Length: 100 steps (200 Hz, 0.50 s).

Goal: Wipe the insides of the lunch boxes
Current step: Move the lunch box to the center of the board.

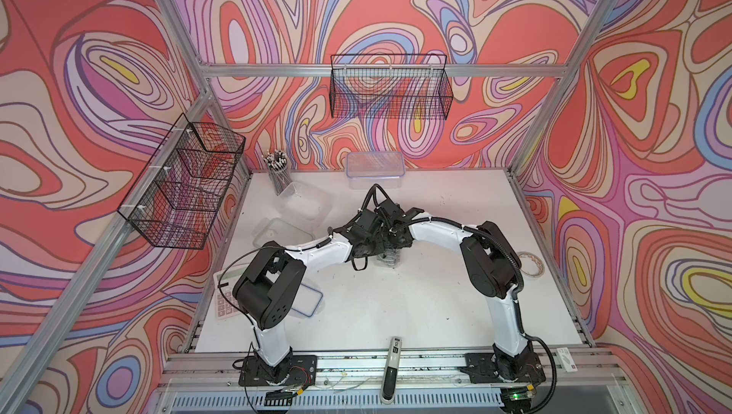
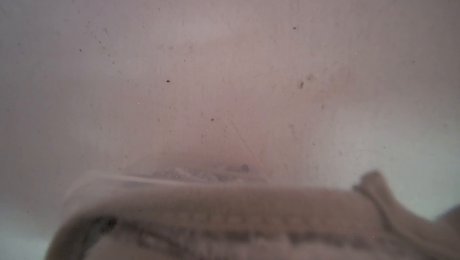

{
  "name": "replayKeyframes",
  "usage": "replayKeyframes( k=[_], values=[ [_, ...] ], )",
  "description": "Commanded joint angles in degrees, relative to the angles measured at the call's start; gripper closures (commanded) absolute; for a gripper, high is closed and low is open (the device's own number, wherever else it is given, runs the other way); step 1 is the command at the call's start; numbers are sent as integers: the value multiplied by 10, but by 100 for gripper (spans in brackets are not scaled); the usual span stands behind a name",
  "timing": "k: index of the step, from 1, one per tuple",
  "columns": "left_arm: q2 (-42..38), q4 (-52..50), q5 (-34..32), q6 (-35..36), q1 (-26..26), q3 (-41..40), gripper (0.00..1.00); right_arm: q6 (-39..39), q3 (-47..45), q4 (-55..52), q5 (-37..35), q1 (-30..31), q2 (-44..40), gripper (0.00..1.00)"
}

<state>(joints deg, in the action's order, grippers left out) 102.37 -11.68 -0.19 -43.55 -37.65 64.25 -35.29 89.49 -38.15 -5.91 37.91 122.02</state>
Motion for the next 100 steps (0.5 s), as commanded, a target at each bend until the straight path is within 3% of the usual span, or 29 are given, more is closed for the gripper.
replayKeyframes(
  k=[1, 51, 100],
  values=[
    [4, -7, -49, -2, 13, 29, 100, 56, -36, -96, 53, -2, 11, 100],
    [28, 30, -7, 1, 15, 48, 100, 107, -39, -67, 260, -1, 35, 100],
    [35, 46, 27, -16, 5, 41, 100, 8, -34, 56, 311, -5, 56, 100]
  ],
)
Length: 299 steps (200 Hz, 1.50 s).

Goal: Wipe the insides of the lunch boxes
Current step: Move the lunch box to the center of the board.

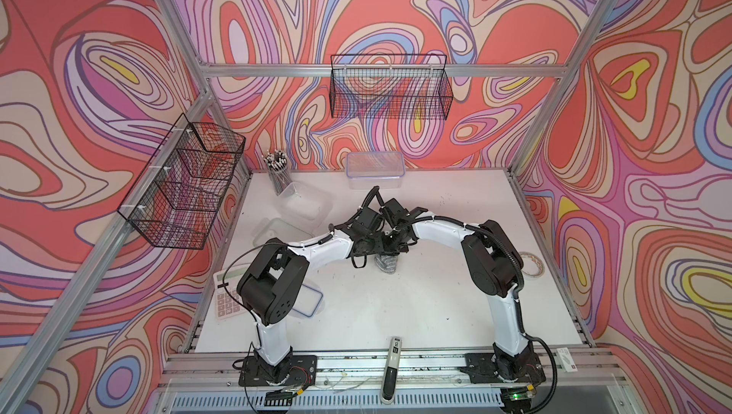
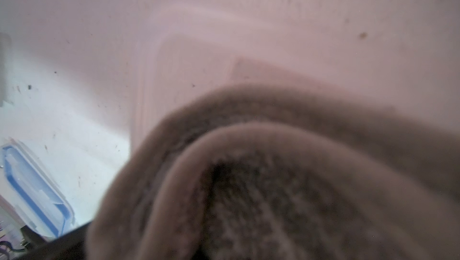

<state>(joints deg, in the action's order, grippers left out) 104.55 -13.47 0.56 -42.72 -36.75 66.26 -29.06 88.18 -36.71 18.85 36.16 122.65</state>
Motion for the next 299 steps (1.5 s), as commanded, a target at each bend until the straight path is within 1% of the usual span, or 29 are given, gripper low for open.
replayKeyframes(
  k=[1, 16, 46, 69, 83, 100, 124, 151, 167, 170, 197, 225, 261, 299],
  values=[
    [14, 64, 21, -25, -4, 21, 100, -57, -21, 45, 63, 12, 50, 100],
    [12, 67, 27, -31, -13, 14, 100, -97, -15, 81, 42, 9, 51, 100],
    [8, 73, 42, -45, -27, -1, 100, -151, 8, 118, -71, 8, 49, 100],
    [11, 64, 43, -49, -31, -9, 100, -180, 11, 156, -159, 8, 36, 100],
    [11, 64, 43, -54, -31, -18, 100, -191, 15, 160, -206, 8, 34, 100],
    [3, 62, 38, -59, -32, -29, 100, -190, 26, 145, -262, 8, 33, 100],
    [-15, 48, 14, -61, -32, -37, 100, -174, 40, 99, -345, 8, 33, 100],
    [-33, 10, -32, -62, -32, -31, 100, -156, 50, 35, -426, 8, 30, 100],
    [-43, -13, -69, -65, -32, -22, 100, -147, 53, -5, -454, 8, 26, 100],
    [-45, -29, -76, -66, -32, -21, 100, -145, 54, -11, -457, 8, 25, 100],
    [-52, -73, -138, -66, -31, -2, 100, -117, 54, -69, -455, 8, 16, 100],
    [-45, -95, -185, -52, -27, 23, 100, -73, 48, -119, -397, 8, 18, 100],
    [-26, -91, -207, -36, -12, 40, 100, -23, 7, -141, -291, 8, 6, 100],
    [-11, -74, -209, -22, 3, 42, 100, 22, -11, -160, -189, 8, 3, 100]
  ],
)
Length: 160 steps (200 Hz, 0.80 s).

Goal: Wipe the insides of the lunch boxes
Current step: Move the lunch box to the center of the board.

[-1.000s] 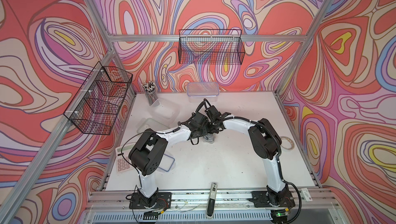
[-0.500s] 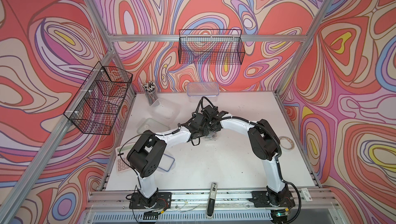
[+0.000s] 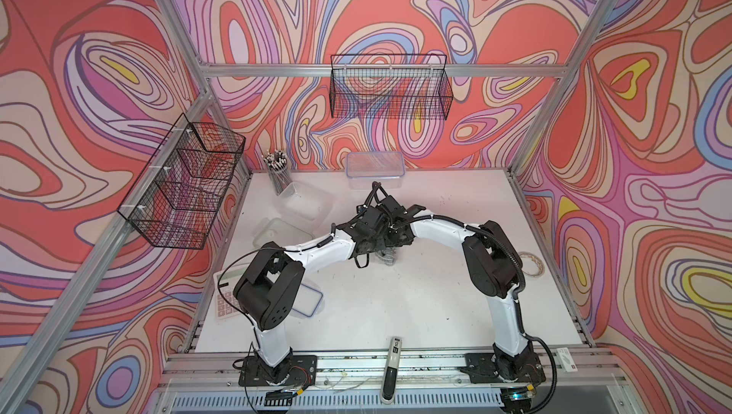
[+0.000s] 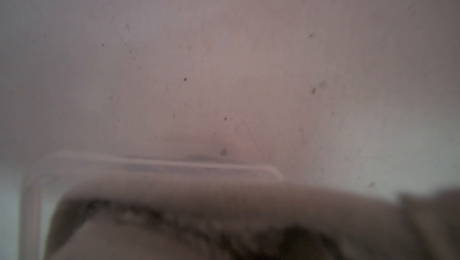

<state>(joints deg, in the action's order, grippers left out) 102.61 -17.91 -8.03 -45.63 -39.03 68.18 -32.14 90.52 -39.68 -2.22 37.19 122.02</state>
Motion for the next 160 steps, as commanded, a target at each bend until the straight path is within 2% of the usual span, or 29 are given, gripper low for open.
replayKeyframes(
  k=[1, 39, 80, 115, 160],
  values=[
    [9, -29, -122, 7, 25, 23, 100, 54, -35, -131, 25, -2, 9, 100],
    [23, -12, -98, 11, 28, 29, 100, 64, -46, -80, 167, -2, 22, 100],
    [31, 16, -34, -17, 28, 12, 100, -13, -50, 40, 262, -4, 39, 100],
    [26, 24, 7, -43, 23, -10, 100, -98, -40, 140, 272, -15, 55, 100],
    [10, 40, 20, -54, 11, -28, 100, -166, -6, 207, 214, -23, 75, 100]
  ],
)
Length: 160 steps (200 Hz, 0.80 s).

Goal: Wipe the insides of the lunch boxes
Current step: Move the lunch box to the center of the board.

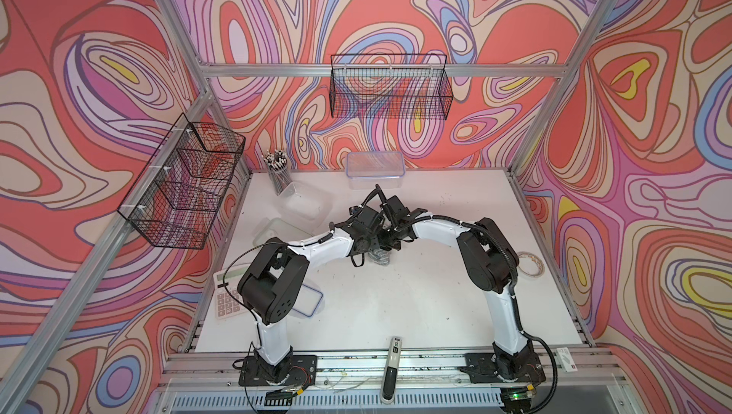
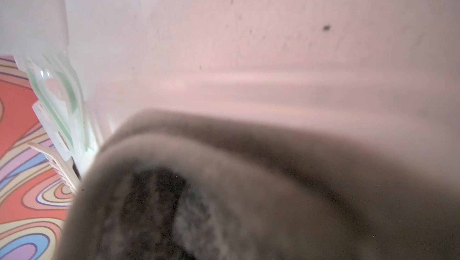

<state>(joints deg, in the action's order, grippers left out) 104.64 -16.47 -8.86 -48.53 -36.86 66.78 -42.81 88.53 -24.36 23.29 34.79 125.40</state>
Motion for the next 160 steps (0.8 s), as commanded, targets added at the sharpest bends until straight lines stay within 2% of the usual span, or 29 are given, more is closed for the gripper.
replayKeyframes(
  k=[1, 48, 107, 132, 160],
  values=[
    [-10, 26, 29, -25, -11, -14, 100, -60, 15, 55, -43, 1, 41, 100],
    [-24, 21, 49, -37, -16, -39, 100, -68, 45, 34, -161, -1, 46, 100],
    [-45, -18, 19, -32, -16, -44, 100, 22, 75, -119, -352, 0, 30, 100],
    [-44, -24, 7, -19, -13, -32, 100, 57, 68, -169, -375, 2, 19, 100],
    [-42, -10, 15, -7, 6, -30, 100, 93, 42, -196, -337, 7, 6, 100]
  ],
)
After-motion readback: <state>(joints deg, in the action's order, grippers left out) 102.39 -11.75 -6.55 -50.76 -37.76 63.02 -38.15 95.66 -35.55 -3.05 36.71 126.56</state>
